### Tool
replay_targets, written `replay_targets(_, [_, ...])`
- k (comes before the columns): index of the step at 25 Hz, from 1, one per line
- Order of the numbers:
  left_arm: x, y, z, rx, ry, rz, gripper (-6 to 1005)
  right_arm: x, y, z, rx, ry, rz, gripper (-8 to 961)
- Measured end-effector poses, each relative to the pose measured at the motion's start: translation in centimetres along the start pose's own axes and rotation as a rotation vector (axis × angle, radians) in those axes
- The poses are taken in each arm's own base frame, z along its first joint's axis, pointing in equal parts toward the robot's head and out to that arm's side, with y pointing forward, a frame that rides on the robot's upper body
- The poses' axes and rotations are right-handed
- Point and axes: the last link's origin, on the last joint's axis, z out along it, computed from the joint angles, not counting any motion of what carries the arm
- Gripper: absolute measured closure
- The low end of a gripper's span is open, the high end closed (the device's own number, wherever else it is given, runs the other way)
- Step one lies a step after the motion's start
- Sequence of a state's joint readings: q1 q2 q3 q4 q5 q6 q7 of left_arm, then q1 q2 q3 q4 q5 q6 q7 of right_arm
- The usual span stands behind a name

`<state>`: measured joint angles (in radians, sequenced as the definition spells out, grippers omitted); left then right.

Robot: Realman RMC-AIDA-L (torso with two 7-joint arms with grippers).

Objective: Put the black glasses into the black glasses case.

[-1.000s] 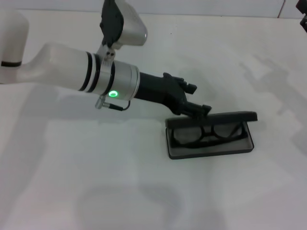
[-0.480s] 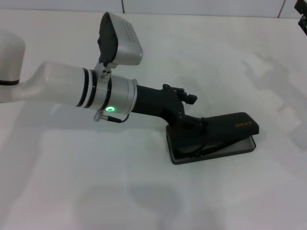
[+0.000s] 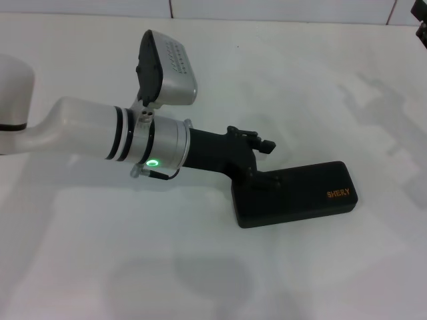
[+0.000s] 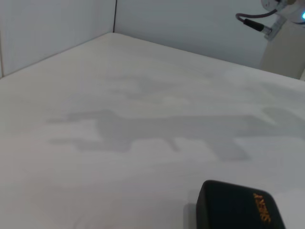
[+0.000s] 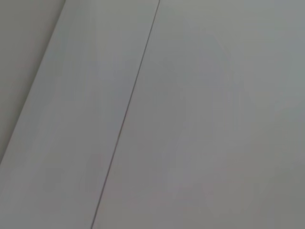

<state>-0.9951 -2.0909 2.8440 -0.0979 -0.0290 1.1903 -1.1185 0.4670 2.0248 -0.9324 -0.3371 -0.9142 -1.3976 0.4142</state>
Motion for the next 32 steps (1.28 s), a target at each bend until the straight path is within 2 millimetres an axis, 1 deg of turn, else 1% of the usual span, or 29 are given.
replay_targets(2, [0.6, 0.3, -0.2, -0.018, 0.057, 0.02, 189, 0.0, 0.0, 0.0, -0.003, 0.0, 0.0, 453])
replay_targets(4, [1.7, 0.6, -0.8, -0.04, 0.156, 0.061, 189, 0.0, 0.1, 0.1, -0.009, -0.002, -0.002, 452])
replay_targets(6, [2.7, 0.8, -1.9, -0.051, 0.266, 0.105, 188, -0.2, 0.2, 0.2, -0.017, -0.011, 0.001, 451])
replay_targets(8, [3.3, 1.1, -3.5, -0.042, 0.397, 0.14, 188, -0.5, 0.5, 0.4, -0.038, -0.03, 0.017, 451])
replay_targets(10, [3.2, 1.2, -5.2, -0.015, 0.499, 0.146, 188, -0.8, 0.7, 0.4, -0.059, -0.045, 0.031, 450])
replay_targets(11, [2.8, 1.4, -6.0, -0.003, 0.534, 0.144, 188, -1.3, 1.5, 0.5, -0.123, -0.073, 0.092, 449])
replay_targets(12, [2.3, 1.5, -6.8, 0.007, 0.559, 0.142, 188, -1.3, 1.6, 0.6, -0.137, -0.071, 0.106, 449])
replay_targets(15, [1.4, 1.5, -8.2, 0.025, 0.576, 0.138, 174, -1.5, 3.0, 0.7, -0.302, -0.024, 0.19, 448])
replay_targets(19, [0.6, 1.8, -9.6, 0.008, 0.564, 0.155, 116, -2.3, 4.9, 0.2, -0.649, 0.08, 0.234, 354])
replay_targets(21, [0.2, 2.2, -9.9, -0.02, 0.546, 0.185, 117, -2.5, 5.7, -0.1, -0.765, 0.117, 0.256, 307])
replay_targets(22, [0.0, 2.4, -10.3, -0.034, 0.532, 0.202, 118, -2.5, 5.7, -0.1, -0.765, 0.117, 0.256, 284])
replay_targets(23, [-0.2, 2.4, -10.5, -0.038, 0.521, 0.21, 119, -2.4, 6.6, -0.2, -0.819, 0.126, 0.272, 260])
replay_targets(28, [-1.1, 2.1, -12.3, -0.02, 0.471, 0.229, 120, -2.1, 8.2, 0.2, -0.838, 0.119, 0.247, 76])
replay_targets(32, [-1.4, 1.7, -13.5, -0.009, 0.444, 0.244, 120, -2.1, 8.4, 1.2, -0.837, 0.12, 0.218, 76])
